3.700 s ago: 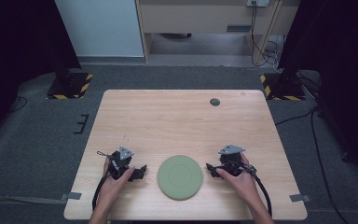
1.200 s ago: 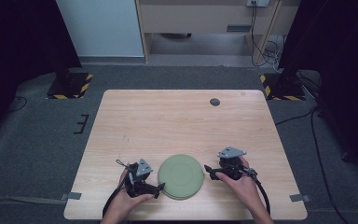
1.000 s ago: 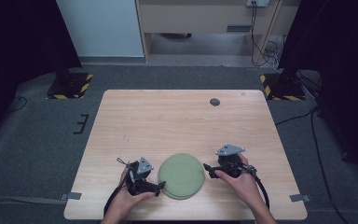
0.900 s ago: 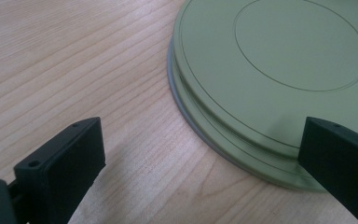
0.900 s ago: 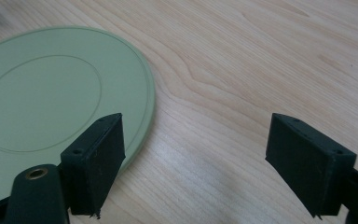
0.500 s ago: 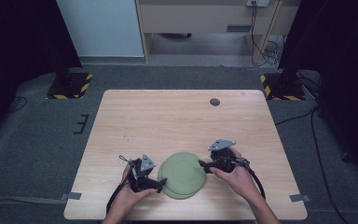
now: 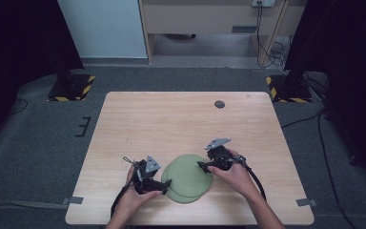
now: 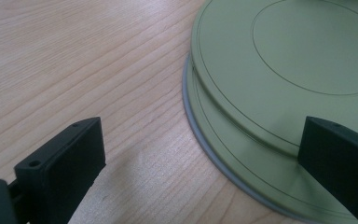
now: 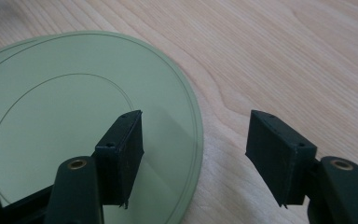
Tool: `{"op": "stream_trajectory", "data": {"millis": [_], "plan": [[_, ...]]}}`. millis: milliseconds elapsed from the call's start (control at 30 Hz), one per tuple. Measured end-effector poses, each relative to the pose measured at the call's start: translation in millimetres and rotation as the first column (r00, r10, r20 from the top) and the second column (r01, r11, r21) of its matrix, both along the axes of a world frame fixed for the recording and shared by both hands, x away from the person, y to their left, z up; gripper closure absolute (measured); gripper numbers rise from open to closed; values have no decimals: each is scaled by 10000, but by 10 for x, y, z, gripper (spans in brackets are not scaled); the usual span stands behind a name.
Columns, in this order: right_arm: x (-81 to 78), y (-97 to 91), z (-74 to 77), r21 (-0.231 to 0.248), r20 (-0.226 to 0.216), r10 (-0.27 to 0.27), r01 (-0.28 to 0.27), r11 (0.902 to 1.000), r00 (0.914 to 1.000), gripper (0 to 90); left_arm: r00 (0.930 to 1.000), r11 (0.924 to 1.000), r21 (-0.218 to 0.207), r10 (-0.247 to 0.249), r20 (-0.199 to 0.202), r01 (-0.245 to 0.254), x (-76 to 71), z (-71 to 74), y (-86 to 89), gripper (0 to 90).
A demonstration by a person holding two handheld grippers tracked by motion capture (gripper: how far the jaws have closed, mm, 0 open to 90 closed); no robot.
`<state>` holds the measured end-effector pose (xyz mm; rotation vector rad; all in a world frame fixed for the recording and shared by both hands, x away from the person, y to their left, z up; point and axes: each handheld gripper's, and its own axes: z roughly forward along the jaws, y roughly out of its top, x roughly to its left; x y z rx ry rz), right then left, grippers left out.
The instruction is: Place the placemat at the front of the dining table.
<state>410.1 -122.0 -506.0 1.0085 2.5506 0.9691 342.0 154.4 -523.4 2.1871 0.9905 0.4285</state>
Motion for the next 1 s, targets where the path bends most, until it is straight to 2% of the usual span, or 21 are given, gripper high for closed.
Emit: {"op": "stream_trajectory", "data": {"millis": [133,200,367,600,833,1000], "plan": [[16,24,-33,-26,-193,104,-104,9999,9998,371,10000,10000,58,40,56,-41,-5,4,0,0],[38,18,-42,182,-397,138,-131,9997,9991,376,9999,9999,129,91,132,-93,-7,11,2,15],[56,3,-51,331,-698,194,-171,9993,9974,373,9993,9997,-58,227,281,-226,-2,52,-8,26],[80,-21,-59,527,-1030,222,-168,9985,9944,331,9993,9996,34,274,241,-275,43,20,-66,15],[89,-18,-68,616,-1151,351,-281,9977,9927,318,9989,9997,168,174,430,-182,44,14,-81,8],[96,-16,-81,722,-1311,473,-380,9967,9902,296,9990,9996,123,238,389,-243,54,7,-84,7]]}}
